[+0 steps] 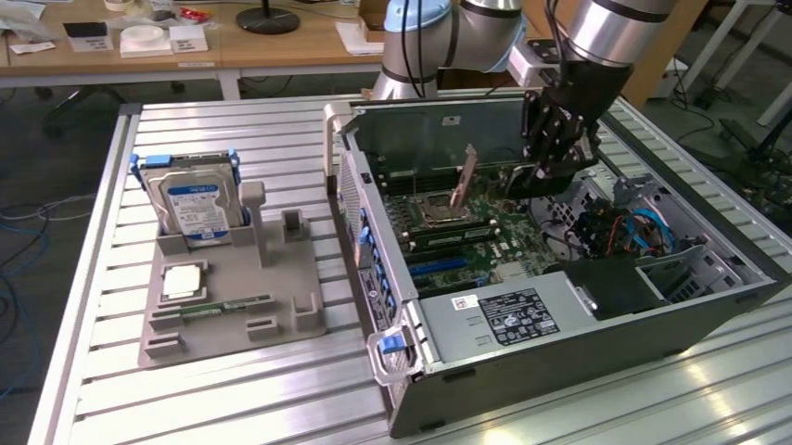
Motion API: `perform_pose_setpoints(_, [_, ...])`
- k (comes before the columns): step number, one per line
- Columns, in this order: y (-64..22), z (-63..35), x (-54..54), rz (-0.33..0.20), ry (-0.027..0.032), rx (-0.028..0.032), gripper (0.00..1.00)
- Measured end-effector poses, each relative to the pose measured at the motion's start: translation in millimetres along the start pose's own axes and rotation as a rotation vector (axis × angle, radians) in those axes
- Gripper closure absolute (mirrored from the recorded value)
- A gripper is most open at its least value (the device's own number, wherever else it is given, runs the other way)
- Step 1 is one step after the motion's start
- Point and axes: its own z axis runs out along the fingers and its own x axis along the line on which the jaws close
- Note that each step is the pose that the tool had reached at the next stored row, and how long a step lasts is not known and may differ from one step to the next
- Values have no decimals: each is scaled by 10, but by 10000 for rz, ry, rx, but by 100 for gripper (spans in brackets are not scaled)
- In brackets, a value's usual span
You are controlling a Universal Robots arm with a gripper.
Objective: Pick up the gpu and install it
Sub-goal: 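Insert the gpu into the slot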
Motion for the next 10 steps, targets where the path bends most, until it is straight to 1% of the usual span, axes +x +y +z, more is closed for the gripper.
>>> perform_pose_setpoints(5, [0, 0, 0, 0, 2, -1, 73])
perform_pose_setpoints(10, [0, 76, 5, 0, 2, 0, 73])
